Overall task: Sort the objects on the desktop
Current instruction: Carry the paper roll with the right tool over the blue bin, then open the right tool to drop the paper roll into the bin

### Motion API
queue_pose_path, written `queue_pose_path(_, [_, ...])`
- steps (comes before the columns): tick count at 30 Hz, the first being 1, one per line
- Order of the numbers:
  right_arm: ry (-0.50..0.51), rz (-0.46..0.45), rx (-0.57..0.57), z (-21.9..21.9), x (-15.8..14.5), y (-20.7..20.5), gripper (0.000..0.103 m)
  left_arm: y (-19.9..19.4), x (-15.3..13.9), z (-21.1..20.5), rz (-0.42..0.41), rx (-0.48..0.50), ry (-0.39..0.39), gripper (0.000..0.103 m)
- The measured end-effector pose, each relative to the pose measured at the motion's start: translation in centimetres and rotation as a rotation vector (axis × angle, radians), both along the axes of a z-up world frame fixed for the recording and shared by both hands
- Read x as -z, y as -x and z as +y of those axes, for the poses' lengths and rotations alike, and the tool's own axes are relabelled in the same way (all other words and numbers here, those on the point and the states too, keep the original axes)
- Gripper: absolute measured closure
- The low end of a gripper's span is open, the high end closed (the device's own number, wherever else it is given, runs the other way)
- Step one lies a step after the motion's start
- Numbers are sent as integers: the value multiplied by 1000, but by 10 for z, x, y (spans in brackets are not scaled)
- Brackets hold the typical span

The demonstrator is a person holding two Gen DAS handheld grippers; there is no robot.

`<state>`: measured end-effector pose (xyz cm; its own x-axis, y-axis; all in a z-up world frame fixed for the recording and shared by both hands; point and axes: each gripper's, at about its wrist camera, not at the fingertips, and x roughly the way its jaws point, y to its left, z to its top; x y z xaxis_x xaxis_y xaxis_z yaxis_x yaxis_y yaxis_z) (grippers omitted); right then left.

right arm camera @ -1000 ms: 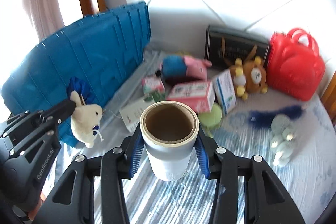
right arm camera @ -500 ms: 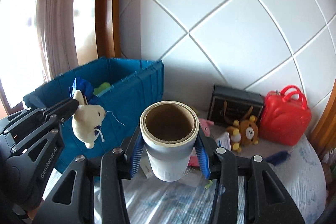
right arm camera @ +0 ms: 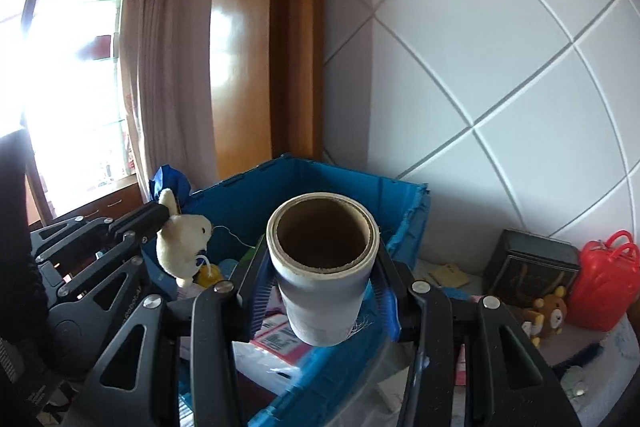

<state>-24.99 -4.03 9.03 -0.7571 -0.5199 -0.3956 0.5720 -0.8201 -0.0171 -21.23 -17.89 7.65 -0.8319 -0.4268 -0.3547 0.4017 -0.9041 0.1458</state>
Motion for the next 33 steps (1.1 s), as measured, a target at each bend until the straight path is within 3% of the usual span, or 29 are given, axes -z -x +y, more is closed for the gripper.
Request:
queue_pose_path(3, [-16, -65, -40, -47, 19, 10, 58, 10, 15, -41, -45, -38, -9, 102])
queue_pose_path(10, [-95, -196, -68, -113, 61, 39, 58, 48, 58, -112, -178, -74, -80, 102])
queue_pose_path(15, [-157, -268, -75, -139, 87, 55, 58, 73, 91, -128, -314, -78, -117, 102])
queue_pose_path(21, [-193, -295, -60, -140, 96, 58, 58, 79, 107, -118, -380, -61, -144, 98])
queue_pose_path(23, [-205, -303, -55, -141, 99, 59, 58, 80, 108, -118, -382, -54, -156, 88])
queue_pose_path(25, [-210, -298, -43, -141, 99, 60, 58, 77, 105, -119, -365, -53, -162, 58])
queue_pose_path(27, [-215, -294, -28, -141, 97, 61, 58, 71, 101, -118, -346, -55, -162, 49])
queue_pose_path(33, [-204, -269, 4, -134, 88, 57, 54, 60, 95, -112, -331, -40, -176, 48])
